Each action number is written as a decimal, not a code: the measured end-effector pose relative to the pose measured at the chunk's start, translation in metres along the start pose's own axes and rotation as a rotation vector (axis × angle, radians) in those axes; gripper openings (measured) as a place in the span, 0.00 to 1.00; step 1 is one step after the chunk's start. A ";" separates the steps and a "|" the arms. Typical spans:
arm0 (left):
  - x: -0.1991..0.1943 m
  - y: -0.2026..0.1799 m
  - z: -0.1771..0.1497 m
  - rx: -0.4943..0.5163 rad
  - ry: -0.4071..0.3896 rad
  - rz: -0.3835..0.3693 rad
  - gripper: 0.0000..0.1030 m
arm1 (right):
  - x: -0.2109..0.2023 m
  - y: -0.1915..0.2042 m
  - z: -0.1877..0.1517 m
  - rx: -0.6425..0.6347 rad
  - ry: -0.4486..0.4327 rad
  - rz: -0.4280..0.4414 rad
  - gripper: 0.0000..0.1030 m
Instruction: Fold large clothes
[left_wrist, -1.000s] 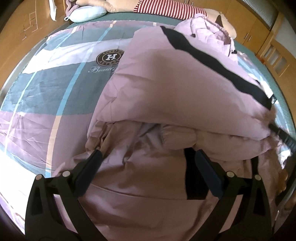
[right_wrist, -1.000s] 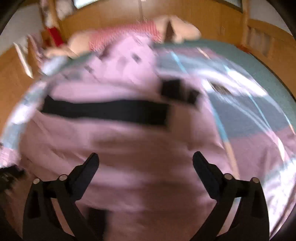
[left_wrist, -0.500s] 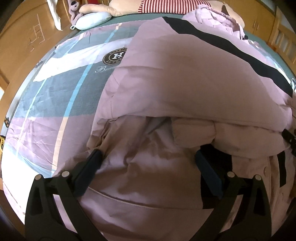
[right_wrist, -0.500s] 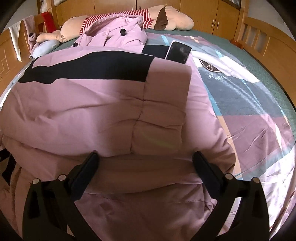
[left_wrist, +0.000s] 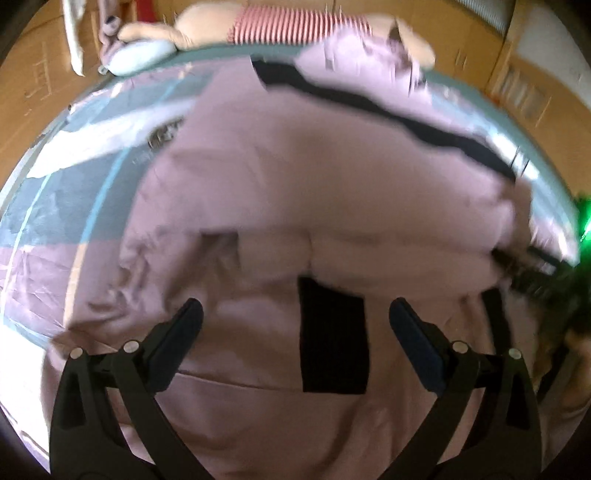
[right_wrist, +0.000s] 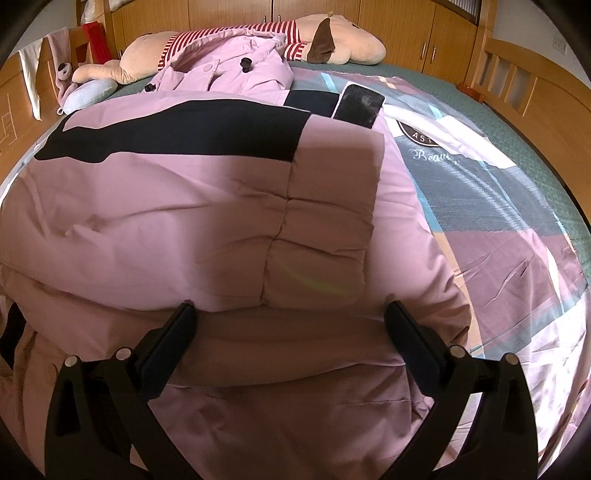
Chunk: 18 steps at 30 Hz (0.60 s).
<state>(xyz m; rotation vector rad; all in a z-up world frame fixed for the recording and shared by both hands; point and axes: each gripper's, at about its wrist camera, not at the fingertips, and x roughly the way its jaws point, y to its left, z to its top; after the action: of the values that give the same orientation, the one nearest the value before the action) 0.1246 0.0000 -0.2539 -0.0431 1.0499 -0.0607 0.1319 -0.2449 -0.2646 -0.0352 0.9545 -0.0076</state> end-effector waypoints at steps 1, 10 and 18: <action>0.005 -0.002 -0.002 0.005 0.017 0.009 0.98 | 0.000 0.000 0.000 0.000 0.000 0.000 0.99; 0.010 -0.008 -0.005 0.048 0.027 0.048 0.98 | 0.000 0.000 0.000 -0.002 0.000 -0.002 0.99; 0.011 -0.011 -0.001 0.054 0.029 0.056 0.98 | 0.000 0.001 0.000 -0.003 0.000 -0.003 0.99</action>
<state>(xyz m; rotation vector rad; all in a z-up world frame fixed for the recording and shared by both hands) 0.1286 -0.0121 -0.2633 0.0365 1.0769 -0.0392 0.1321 -0.2443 -0.2648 -0.0393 0.9548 -0.0091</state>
